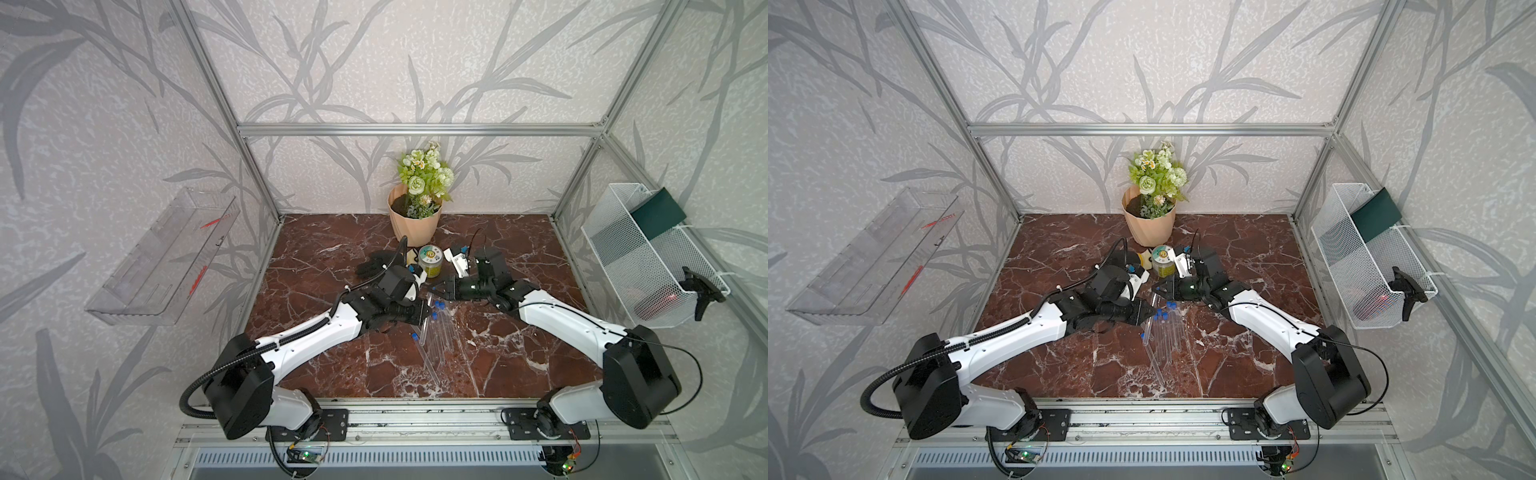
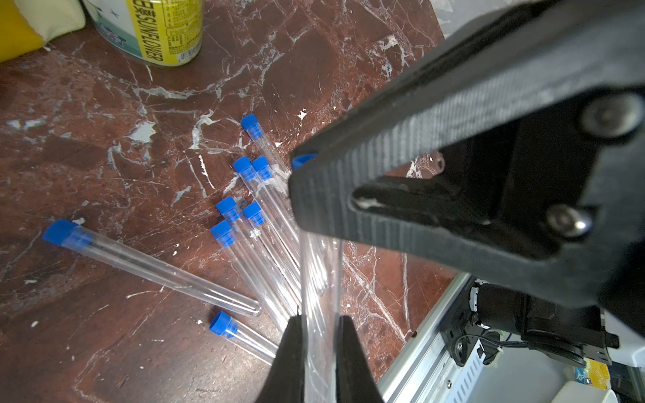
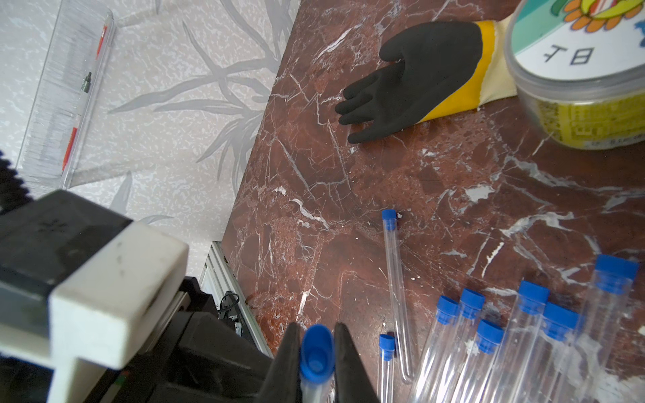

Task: Remove stoppers from test tubes
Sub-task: Open the stopper on the test tube.

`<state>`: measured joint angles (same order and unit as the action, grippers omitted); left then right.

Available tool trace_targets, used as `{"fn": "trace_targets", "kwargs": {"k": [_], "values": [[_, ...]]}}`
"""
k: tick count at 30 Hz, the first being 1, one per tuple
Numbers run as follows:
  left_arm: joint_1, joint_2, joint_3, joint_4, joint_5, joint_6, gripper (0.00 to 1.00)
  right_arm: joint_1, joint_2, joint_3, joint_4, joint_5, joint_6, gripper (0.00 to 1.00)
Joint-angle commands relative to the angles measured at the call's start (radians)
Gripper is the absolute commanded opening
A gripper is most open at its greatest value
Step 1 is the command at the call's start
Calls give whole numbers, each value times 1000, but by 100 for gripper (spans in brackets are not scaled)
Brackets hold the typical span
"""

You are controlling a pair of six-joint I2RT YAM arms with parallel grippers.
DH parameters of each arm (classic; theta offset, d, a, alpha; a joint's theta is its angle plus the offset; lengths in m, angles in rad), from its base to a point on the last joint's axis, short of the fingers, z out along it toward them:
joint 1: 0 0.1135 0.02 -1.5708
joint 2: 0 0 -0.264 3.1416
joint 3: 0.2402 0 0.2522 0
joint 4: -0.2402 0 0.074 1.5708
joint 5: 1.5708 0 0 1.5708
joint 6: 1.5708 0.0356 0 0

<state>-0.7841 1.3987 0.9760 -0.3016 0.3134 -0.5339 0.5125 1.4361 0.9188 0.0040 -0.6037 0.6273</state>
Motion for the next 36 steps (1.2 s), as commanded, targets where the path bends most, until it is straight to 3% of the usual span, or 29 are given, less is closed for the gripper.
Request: {"fn": "trace_targets", "kwargs": {"k": [1,10,27,36], "values": [[6,21,-20,-199,0,-12,0,-54,-45,64,147,75,5,6],[6,20,-20,-201,2,-8,0,-60,-45,76,131,82,34,6],[6,21,-26,-213,-2,-11,0,-60,-51,117,36,111,-51,7],[6,31,-20,-223,-2,-2,0,-68,-40,138,72,107,-3,8]]}}
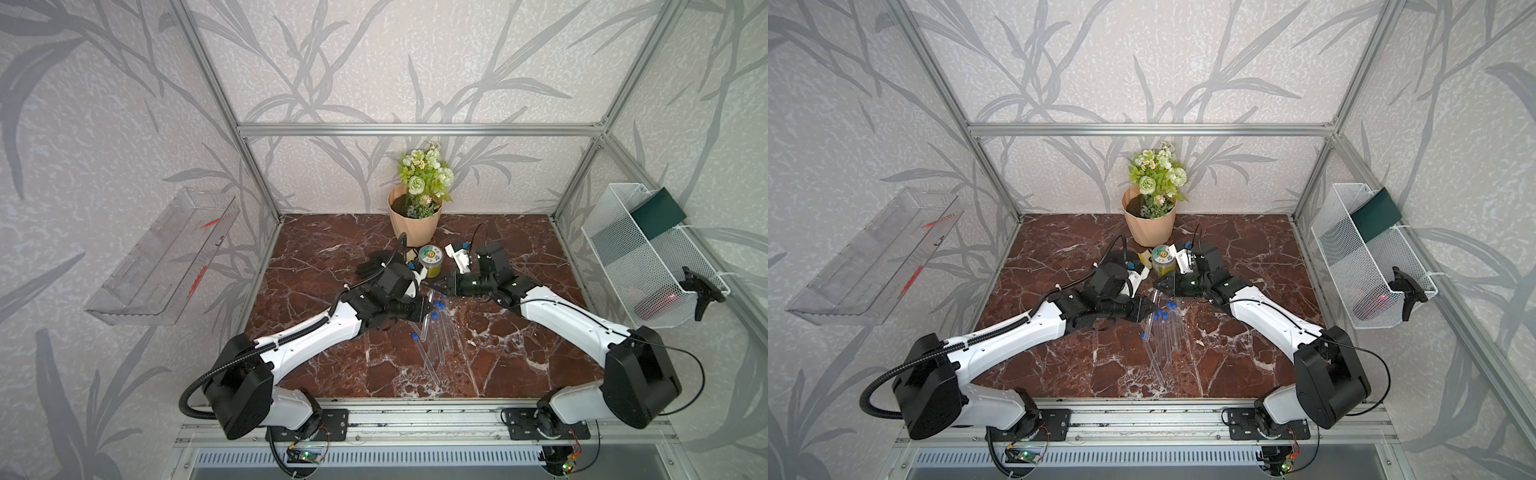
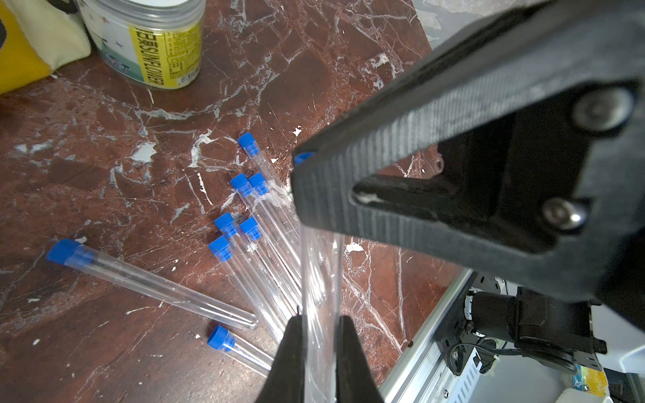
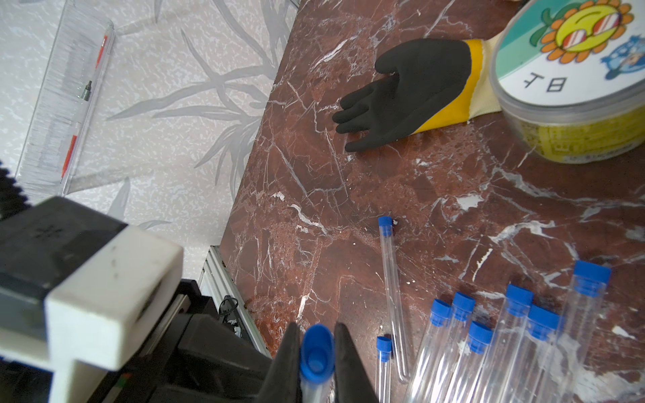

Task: Remove stoppers from test tubes
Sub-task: Open the stopper on the test tube.

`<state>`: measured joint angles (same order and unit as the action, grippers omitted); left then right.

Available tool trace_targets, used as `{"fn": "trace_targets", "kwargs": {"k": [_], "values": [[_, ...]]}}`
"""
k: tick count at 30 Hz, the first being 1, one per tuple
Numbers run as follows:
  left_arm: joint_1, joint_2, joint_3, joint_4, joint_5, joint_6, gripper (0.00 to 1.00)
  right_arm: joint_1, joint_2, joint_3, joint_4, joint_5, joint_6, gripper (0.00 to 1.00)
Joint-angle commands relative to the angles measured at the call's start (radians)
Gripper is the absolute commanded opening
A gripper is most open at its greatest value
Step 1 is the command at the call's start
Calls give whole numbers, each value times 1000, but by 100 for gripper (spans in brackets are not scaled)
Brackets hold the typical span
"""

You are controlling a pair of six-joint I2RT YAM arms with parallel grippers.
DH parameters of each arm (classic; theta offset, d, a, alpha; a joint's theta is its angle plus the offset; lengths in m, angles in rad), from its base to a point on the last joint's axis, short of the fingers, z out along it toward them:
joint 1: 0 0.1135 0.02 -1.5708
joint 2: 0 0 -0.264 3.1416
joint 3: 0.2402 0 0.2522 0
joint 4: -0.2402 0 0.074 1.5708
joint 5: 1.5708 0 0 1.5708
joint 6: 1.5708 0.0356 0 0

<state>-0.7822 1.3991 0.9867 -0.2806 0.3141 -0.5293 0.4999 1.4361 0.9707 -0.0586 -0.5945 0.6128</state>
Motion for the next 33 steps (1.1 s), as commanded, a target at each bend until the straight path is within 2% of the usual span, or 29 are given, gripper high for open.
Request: {"fn": "trace_targets", "kwargs": {"k": [1,10,21,28,33], "values": [[4,29,-32,-244,-2,-6,0,-58,-39,93,134,98,15,8],[4,31,-29,-245,-4,-5,0,-66,-25,102,115,102,14,9],[5,33,-29,-253,-4,-5,0,-66,-30,139,-6,132,-88,13],[4,34,-29,-256,-3,-5,0,-75,-36,119,74,118,-31,14],[6,19,-38,-253,-10,-12,0,-80,-34,116,57,124,-34,14]]}}
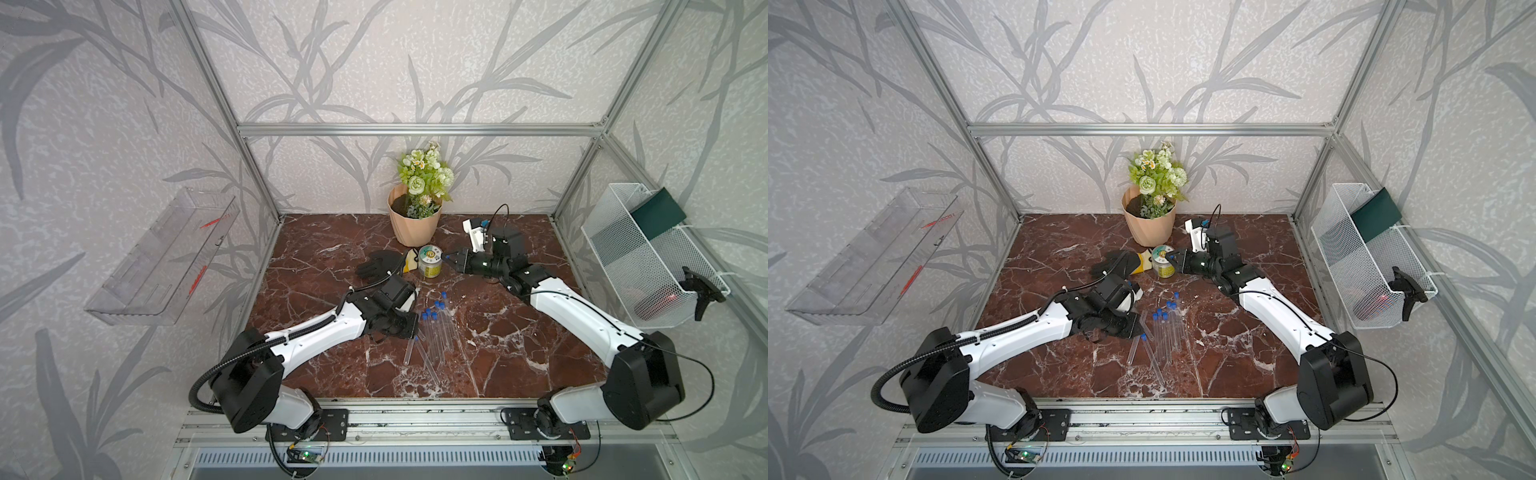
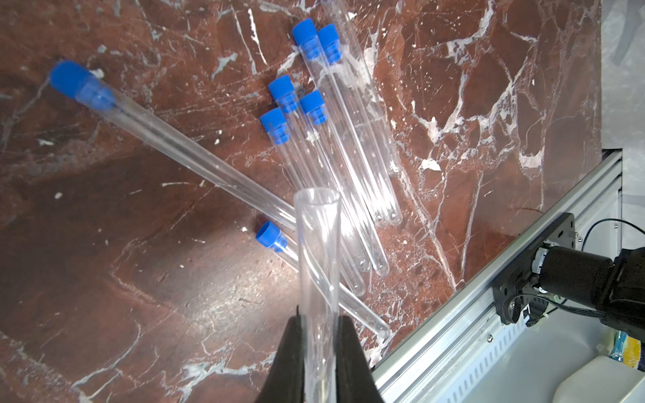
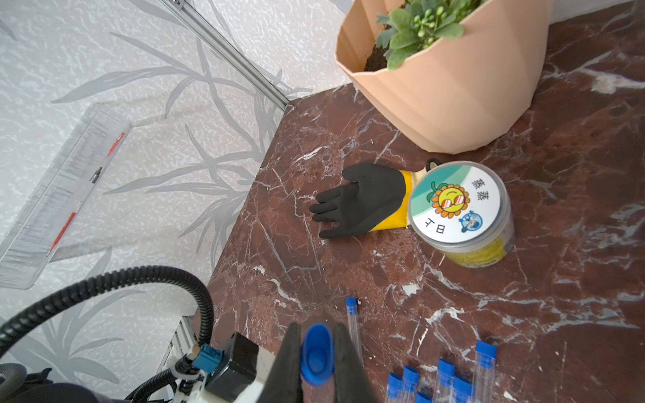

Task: Remove stoppers from test tubes
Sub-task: Open the stopper on the test tube, then place the test tube at the center of the board.

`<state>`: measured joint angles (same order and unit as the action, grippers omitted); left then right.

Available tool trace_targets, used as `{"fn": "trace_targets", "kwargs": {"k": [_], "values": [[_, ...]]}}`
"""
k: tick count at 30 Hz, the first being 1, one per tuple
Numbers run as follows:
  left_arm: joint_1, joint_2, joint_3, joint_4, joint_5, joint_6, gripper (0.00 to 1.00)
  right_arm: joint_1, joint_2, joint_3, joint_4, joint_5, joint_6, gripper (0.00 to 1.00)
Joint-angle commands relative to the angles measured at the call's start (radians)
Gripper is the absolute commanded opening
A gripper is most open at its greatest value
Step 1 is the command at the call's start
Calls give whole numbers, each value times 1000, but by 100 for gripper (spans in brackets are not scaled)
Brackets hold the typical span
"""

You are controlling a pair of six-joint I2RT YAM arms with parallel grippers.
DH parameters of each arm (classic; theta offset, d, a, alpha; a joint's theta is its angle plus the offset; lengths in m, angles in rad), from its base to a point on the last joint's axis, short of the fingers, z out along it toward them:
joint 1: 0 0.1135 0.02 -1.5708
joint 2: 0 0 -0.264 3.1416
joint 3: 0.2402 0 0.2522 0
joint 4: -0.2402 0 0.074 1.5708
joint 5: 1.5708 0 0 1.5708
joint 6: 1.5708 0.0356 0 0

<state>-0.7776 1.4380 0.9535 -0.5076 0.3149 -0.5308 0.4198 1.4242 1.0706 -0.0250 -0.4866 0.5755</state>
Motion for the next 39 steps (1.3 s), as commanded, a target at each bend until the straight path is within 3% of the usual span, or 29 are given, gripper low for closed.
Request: {"fn": "trace_targets", "kwargs": {"k": [1,8,16,22,29,39], "values": [[2,-25,-11,-21,-11,-16,0,-2,-22,12,13,21,1,14],[53,-37,-19,-69,-63,-78,0,-41,-21,23,-229,65,-79,14],[194,-34,-42,-185,-136,-109,0,-131,-26,-34,-500,125,-168,15],[249,19,11,-302,-272,-87,0,-139,-53,-79,-549,154,-214,16],[264,192,149,-416,-421,-32,0,-139,-65,-100,-548,146,-217,17],[280,359,231,-396,-475,58,0,-141,-107,-136,-561,154,-215,17]]}}
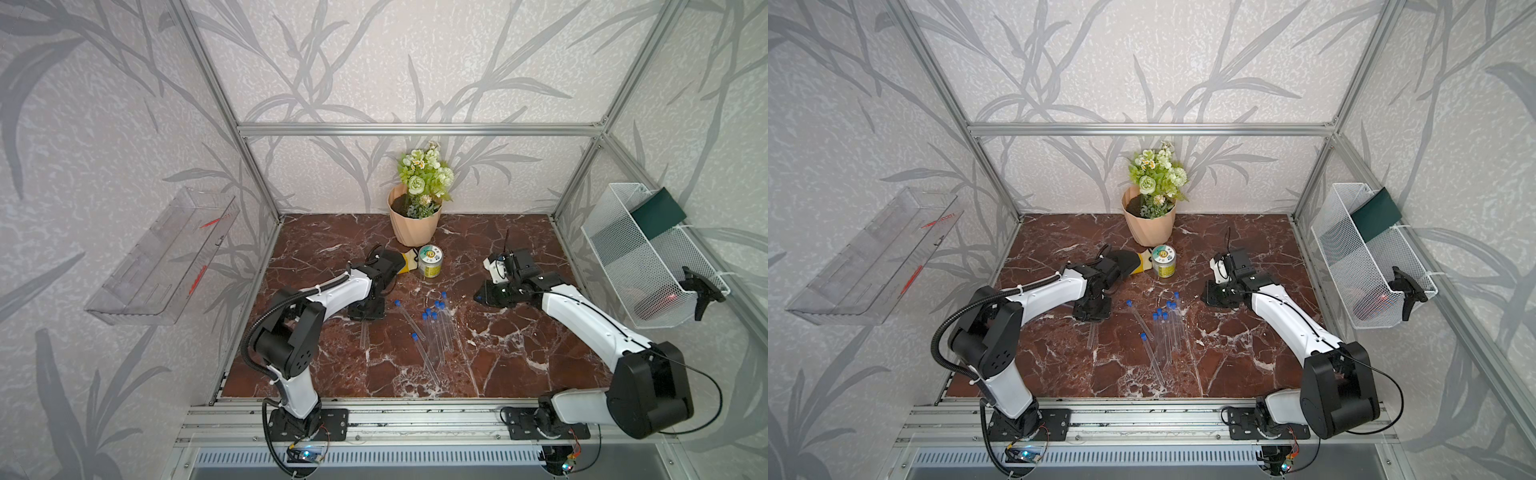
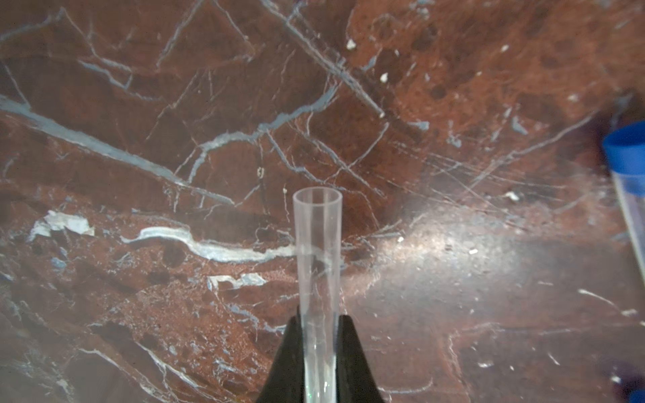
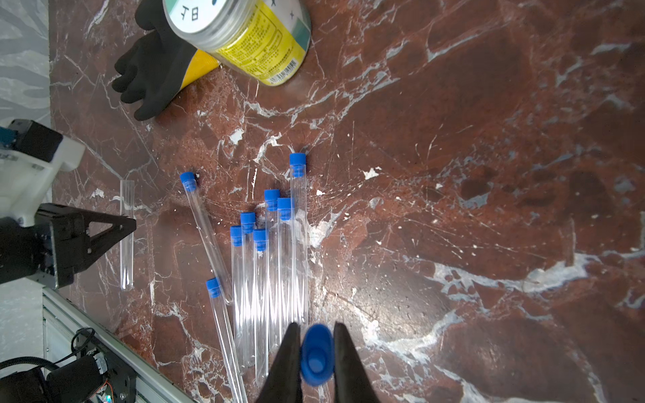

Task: Remove stoppers from test tubes
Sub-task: Place the test tube at the center of the board.

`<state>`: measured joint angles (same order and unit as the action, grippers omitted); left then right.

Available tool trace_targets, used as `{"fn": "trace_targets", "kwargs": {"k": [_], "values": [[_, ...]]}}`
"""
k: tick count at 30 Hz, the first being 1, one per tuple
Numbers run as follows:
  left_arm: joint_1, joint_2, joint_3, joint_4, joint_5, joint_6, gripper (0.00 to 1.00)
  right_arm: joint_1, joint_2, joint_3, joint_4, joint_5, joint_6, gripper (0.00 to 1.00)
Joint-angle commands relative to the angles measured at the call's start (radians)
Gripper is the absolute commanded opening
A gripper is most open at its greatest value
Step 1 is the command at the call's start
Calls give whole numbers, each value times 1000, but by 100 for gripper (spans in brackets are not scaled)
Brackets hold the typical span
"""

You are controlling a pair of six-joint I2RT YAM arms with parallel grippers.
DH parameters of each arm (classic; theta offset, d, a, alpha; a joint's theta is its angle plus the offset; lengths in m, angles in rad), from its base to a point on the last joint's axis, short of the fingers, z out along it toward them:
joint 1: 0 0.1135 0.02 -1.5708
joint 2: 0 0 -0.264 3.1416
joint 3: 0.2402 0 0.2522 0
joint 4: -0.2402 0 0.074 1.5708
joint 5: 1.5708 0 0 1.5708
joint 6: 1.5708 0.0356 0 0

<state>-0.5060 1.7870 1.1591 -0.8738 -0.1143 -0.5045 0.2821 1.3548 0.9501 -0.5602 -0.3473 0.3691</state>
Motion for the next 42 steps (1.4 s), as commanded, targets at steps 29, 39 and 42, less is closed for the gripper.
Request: {"fn": "trace_targets", "kwargs": {"k": [29,39,42], "values": [[25,16,-6,30,54,21,28,-29,-80,-39,-86,47,-32,18],[30,-27,3,3,54,17,35,-43,-60,-29,-136,70,-72,19],[30,-57,6,-13,47,16,37,-55,-35,-18,-165,77,-95,19]]}}
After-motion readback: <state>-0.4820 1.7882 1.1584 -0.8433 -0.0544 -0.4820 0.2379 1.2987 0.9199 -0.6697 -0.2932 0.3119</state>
